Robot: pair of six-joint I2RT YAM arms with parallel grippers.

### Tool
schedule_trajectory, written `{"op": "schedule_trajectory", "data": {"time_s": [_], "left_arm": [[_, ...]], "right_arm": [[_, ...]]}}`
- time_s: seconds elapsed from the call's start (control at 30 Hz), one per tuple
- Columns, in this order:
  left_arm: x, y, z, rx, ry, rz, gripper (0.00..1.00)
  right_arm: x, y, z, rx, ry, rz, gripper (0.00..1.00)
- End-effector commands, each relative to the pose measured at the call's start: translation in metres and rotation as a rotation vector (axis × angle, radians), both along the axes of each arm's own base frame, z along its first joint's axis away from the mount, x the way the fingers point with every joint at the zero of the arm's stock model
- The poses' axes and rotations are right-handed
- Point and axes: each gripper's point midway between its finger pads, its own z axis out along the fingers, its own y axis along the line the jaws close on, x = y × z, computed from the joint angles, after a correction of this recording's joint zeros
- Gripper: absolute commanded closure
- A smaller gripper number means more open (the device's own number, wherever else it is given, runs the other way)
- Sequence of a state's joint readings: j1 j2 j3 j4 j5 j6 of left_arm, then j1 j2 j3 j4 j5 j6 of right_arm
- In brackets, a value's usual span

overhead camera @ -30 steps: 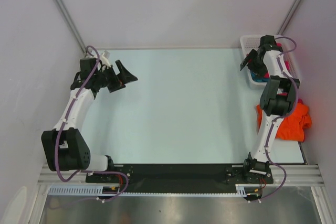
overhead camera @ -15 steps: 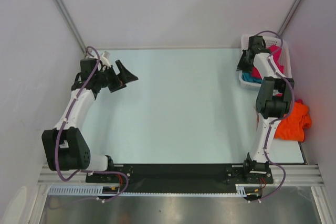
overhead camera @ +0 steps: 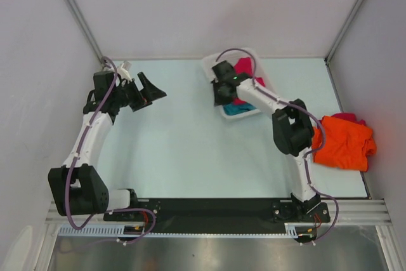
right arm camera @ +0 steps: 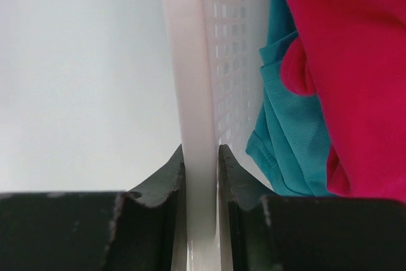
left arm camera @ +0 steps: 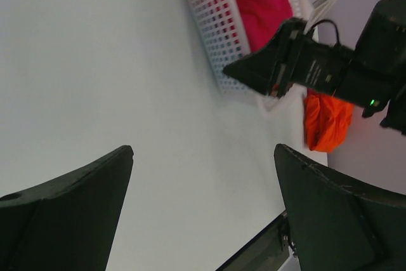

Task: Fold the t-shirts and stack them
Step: Grab crumpled tshirt from bin with the right arm

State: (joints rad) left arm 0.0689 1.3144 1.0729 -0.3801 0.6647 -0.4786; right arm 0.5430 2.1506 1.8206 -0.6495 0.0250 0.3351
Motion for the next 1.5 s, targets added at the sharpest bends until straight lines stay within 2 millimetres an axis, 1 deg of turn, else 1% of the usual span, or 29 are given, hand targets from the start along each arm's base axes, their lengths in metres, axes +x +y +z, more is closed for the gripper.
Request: {"op": "schedule_trajectory", "data": {"time_s": [0.0, 0.03, 0.07, 0.1, 0.13, 0.2, 0.23, 0.27, 0.37, 0.43, 0.5, 0.53, 0.57, 0.6, 0.63, 0.67, 0.73, 0.77, 0.87, 0.97, 1.0, 1.07, 1.1, 1.2, 1.23, 1.3, 1.33, 1.43, 1.47], "left_arm": [[-0.008, -0.005, 0.014, -0.023, -0.045, -0.034, 0.01], [-0.009, -0.005, 0.014, -0.024, -0.046, -0.033, 0.01], [-0.010, -0.005, 0.017, -0.023, -0.055, -0.032, 0.01], [-0.012, -0.005, 0.018, -0.021, -0.057, -0.033, 0.01], [-0.013, -0.005, 0.018, -0.020, -0.058, -0.034, 0.01], [-0.015, -0.005, 0.020, -0.017, -0.065, -0.038, 0.01], [-0.016, -0.006, 0.022, -0.014, -0.071, -0.040, 0.01], [-0.018, -0.005, 0.022, -0.014, -0.069, -0.040, 0.01], [-0.019, -0.005, 0.025, -0.009, -0.075, -0.040, 0.01], [-0.019, -0.005, 0.026, -0.013, -0.073, -0.041, 0.01], [-0.020, -0.005, 0.028, -0.013, -0.076, -0.042, 0.01], [-0.022, -0.005, 0.027, -0.009, -0.071, -0.042, 0.01], [-0.023, -0.004, 0.029, -0.003, -0.079, -0.041, 0.01], [-0.023, -0.004, 0.032, 0.001, -0.085, -0.037, 0.01], [-0.024, -0.003, 0.032, 0.003, -0.082, -0.036, 0.01], [-0.025, -0.003, 0.035, 0.007, -0.091, -0.034, 0.01], [-0.027, -0.003, 0.039, 0.007, -0.098, -0.036, 0.01], [-0.029, -0.002, 0.042, 0.011, -0.106, -0.031, 0.01], [-0.031, 0.000, 0.049, 0.021, -0.120, -0.024, 0.01], [-0.032, 0.000, 0.052, 0.017, -0.123, -0.014, 0.01], [-0.033, 0.000, 0.053, 0.014, -0.123, -0.014, 0.01], [-0.033, 0.000, 0.056, 0.010, -0.127, -0.005, 0.01], [-0.034, 0.000, 0.057, 0.008, -0.131, -0.006, 0.01], [-0.035, 0.000, 0.062, 0.008, -0.143, 0.002, 0.01], [-0.036, 0.000, 0.064, 0.008, -0.149, 0.001, 0.01], [-0.036, 0.000, 0.067, 0.008, -0.156, 0.003, 0.01], [-0.037, 0.000, 0.067, 0.008, -0.158, 0.004, 0.01], [-0.039, 0.001, 0.070, 0.010, -0.161, 0.005, 0.01], [-0.039, 0.000, 0.072, 0.012, -0.168, 0.004, 0.01]], "right_arm": [[-0.128, 0.107, -0.061, 0.168, 0.376, 0.166, 1.00], [-0.149, 0.128, -0.062, 0.174, 0.377, 0.218, 1.00], [-0.162, 0.138, -0.066, 0.178, 0.396, 0.224, 1.00], [-0.175, 0.143, -0.072, 0.177, 0.414, 0.237, 1.00], [-0.192, 0.157, -0.073, 0.189, 0.418, 0.268, 1.00], [-0.211, 0.169, -0.074, 0.219, 0.450, 0.276, 1.00], [-0.222, 0.173, -0.077, 0.230, 0.454, 0.289, 1.00], [-0.240, 0.180, -0.078, 0.231, 0.467, 0.315, 1.00], [-0.271, 0.185, -0.087, 0.207, 0.488, 0.336, 1.00], [-0.276, 0.185, -0.090, 0.205, 0.493, 0.320, 1.00], [-0.278, 0.185, -0.091, 0.212, 0.501, 0.310, 1.00], [-0.278, 0.187, -0.088, 0.222, 0.497, 0.311, 0.99], [-0.275, 0.190, -0.084, 0.229, 0.483, 0.315, 0.95], [-0.273, 0.190, -0.082, 0.231, 0.476, 0.316, 0.88], [-0.272, 0.191, -0.080, 0.231, 0.469, 0.322, 0.67], [-0.268, 0.192, -0.079, 0.232, 0.458, 0.322, 0.60], [-0.262, 0.191, -0.082, 0.227, 0.456, 0.311, 0.52], [-0.261, 0.192, -0.083, 0.231, 0.464, 0.310, 0.50], [-0.259, 0.194, -0.082, 0.233, 0.459, 0.321, 0.45], [-0.254, 0.199, -0.071, 0.235, 0.437, 0.335, 0.44], [-0.250, 0.204, -0.060, 0.243, 0.421, 0.343, 0.43], [-0.244, 0.206, -0.050, 0.234, 0.390, 0.354, 0.41], [-0.240, 0.209, -0.038, 0.238, 0.374, 0.356, 0.40], [-0.232, 0.210, -0.020, 0.234, 0.338, 0.366, 0.37], [-0.227, 0.213, -0.008, 0.244, 0.313, 0.367, 0.37], [-0.224, 0.212, 0.000, 0.240, 0.302, 0.367, 0.37], [-0.221, 0.213, 0.009, 0.251, 0.283, 0.366, 0.37], [-0.217, 0.210, 0.018, 0.247, 0.262, 0.354, 0.37], [-0.215, 0.209, 0.027, 0.250, 0.246, 0.353, 0.37]]}}
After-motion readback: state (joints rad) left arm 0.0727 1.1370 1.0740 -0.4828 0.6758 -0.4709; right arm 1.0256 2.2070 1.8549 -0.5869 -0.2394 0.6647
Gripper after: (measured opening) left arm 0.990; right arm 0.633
